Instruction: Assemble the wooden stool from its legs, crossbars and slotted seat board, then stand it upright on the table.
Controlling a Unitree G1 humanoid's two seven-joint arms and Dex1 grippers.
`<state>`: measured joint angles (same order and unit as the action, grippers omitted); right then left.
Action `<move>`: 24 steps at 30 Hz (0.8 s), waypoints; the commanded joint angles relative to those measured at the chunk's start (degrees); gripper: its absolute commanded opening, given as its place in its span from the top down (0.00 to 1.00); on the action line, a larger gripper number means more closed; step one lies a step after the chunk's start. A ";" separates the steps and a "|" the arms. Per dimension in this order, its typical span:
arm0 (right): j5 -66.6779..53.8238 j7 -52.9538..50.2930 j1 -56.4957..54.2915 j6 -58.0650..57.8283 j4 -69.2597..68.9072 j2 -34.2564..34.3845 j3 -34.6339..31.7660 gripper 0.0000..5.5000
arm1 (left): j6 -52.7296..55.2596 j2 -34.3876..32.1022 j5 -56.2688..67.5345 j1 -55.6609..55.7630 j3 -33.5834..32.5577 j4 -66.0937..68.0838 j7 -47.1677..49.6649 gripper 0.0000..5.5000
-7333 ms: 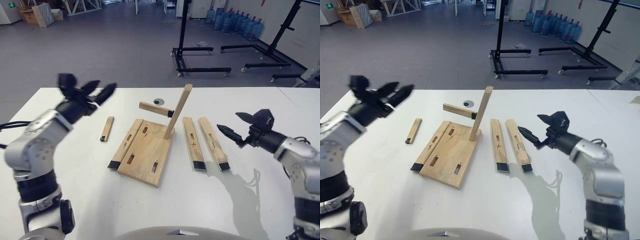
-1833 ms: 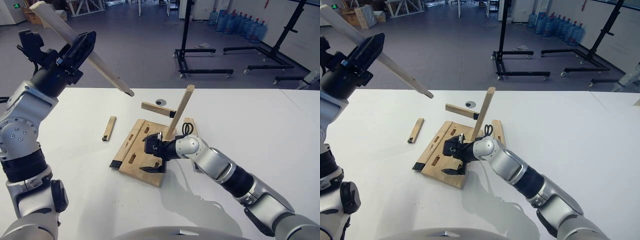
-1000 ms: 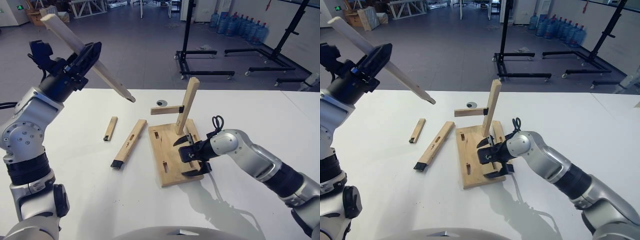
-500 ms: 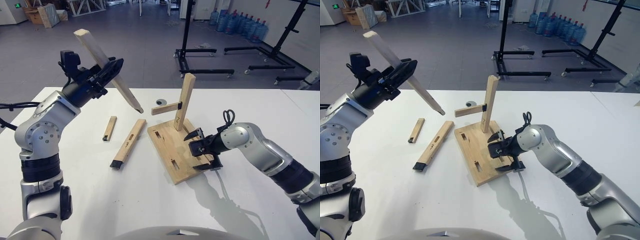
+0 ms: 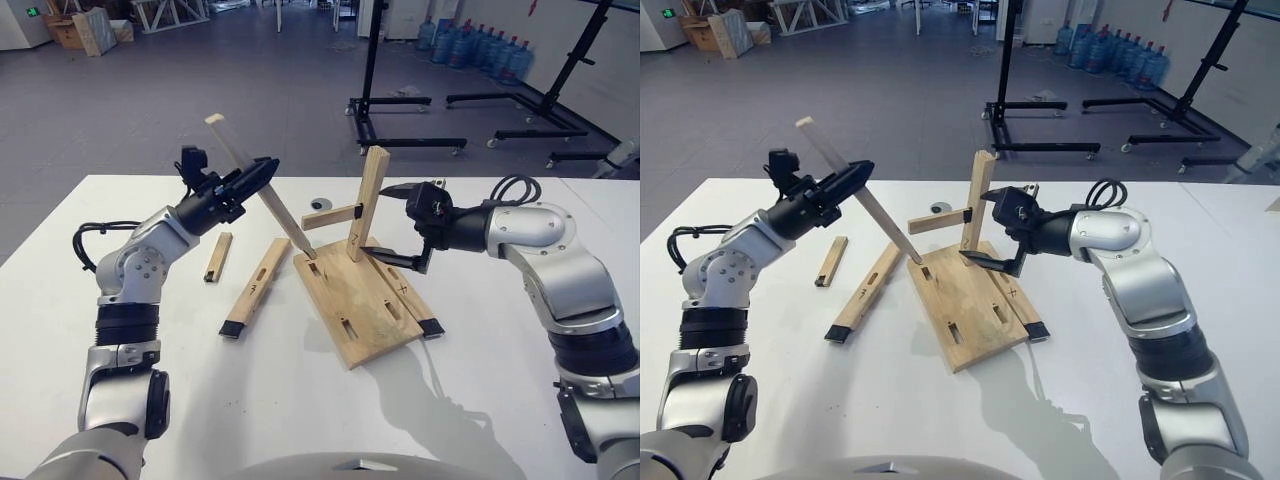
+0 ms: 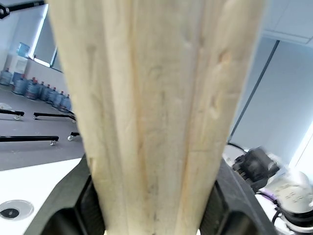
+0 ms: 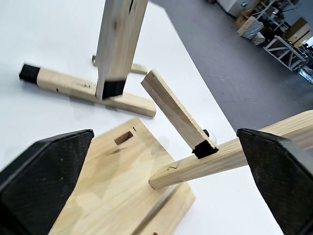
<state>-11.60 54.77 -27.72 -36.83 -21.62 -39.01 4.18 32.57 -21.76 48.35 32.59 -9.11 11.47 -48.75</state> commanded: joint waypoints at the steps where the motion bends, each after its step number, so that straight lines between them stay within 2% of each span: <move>1: -3.03 -0.82 0.97 -2.10 -2.10 0.53 -0.64 0.02 | -5.40 0.64 -5.56 0.50 1.56 8.22 -4.62 0.63; 6: -4.36 -1.45 1.61 -2.96 -2.38 -0.34 -0.22 0.02 | -9.57 2.28 -8.13 2.93 -0.41 18.32 -7.07 0.63; 24: -6.00 -4.75 1.96 -3.30 -1.78 0.72 2.16 0.02 | -17.99 8.58 -15.41 8.89 -0.57 29.69 -10.95 0.63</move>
<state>-17.01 50.28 -26.10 -39.87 -23.32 -38.26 6.09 15.80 -13.63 34.22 39.78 -9.92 40.00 -59.31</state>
